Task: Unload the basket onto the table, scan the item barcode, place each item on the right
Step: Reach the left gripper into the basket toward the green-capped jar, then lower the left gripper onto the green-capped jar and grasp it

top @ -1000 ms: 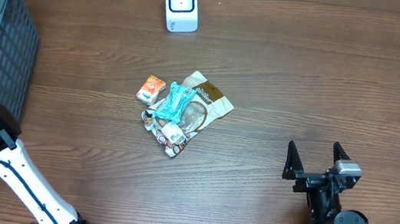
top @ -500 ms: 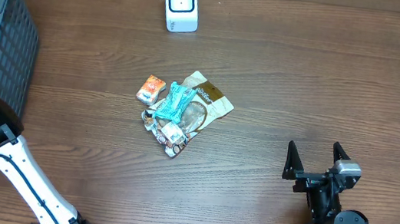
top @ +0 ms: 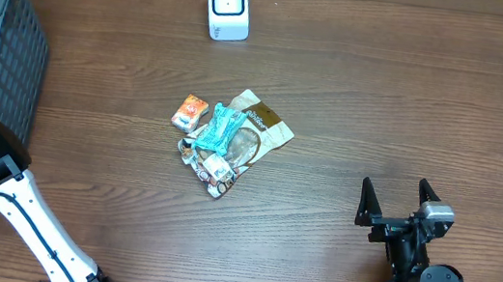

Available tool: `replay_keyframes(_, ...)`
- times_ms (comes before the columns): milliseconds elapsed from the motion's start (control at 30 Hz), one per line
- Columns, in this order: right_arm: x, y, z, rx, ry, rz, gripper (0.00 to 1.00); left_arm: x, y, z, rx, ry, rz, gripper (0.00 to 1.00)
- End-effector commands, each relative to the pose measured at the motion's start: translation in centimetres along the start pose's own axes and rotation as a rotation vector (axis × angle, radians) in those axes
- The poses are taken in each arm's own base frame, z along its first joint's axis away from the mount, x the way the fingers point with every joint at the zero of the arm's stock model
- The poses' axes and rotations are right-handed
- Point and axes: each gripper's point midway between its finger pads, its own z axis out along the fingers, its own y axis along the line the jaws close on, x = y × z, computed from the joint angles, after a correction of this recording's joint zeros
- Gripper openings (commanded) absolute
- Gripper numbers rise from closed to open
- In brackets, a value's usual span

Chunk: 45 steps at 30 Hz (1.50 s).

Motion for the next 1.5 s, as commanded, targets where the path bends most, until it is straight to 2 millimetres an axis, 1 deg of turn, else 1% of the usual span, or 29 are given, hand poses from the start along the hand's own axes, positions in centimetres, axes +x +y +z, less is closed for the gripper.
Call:
replay_keyframes(0,0.3,0.1,0.0,-0.008,0.001,0.003,1.0,1.6,-0.4,1.9,-0.016,0.041,0.037,0.92)
replay_keyframes(300,0.3,0.1,0.0,-0.008,0.001,0.003,1.0,2.8,-0.4,3.2,-0.026,0.077,0.047,0.91)
replay_keyframes(367,0.3,0.1,0.0,-0.008,0.001,0.003,1.0,3.1,-0.4,3.4,-0.025,0.086,0.049,0.82)
replay_keyframes(600,0.3,0.1,0.0,-0.008,0.001,0.003,1.0,2.8,-0.3,2.9,-0.024,0.078,0.047,0.77)
replay_keyframes(667,0.3,0.1,0.0,-0.008,0.001,0.003,1.0,2.4,-0.3,2.4,-0.02,0.067,0.044,0.73)
replay_keyframes(767,0.3,0.1,0.0,-0.008,0.001,0.003,1.0,1.6,-0.3,1.4,-0.013,0.046,0.038,0.72)
replay_keyframes(1000,0.3,0.1,0.0,-0.008,0.001,0.003,1.0,-0.4,0.0,-2.3,0.004,-0.006,0.023,0.7)
replay_keyframes(1067,0.3,0.1,0.0,-0.008,0.001,0.003,1.0,-0.6,0.1,-3.4,0.012,-0.007,0.023,0.69)
replay_keyframes(1167,0.3,0.1,0.0,-0.008,0.001,0.003,1.0,-0.3,0.1,-4.7,0.032,0.015,0.027,0.68)
replay_keyframes(1233,0.3,0.1,0.0,-0.008,0.001,0.003,1.0,0.1,0.3,-5.1,0.034,0.035,0.032,0.7)
replay_keyframes(1300,0.3,0.1,0.0,-0.008,0.001,0.003,1.0,0.3,0.5,-5.1,0.021,0.043,0.034,0.74)
replay_keyframes(1333,0.3,0.1,0.0,-0.008,0.001,0.003,1.0,0.3,0.7,-5.0,0.008,0.04,0.035,0.77)
replay_keyframes(1400,0.3,0.1,0.0,-0.008,0.001,0.003,1.0,0.2,0.9,-4.4,-0.002,0.035,0.031,0.87)
replay_keyframes(1467,0.3,0.1,0.0,-0.008,0.001,0.003,1.0,0.2,1.0,-3.6,-0.003,0.035,0.027,0.93)
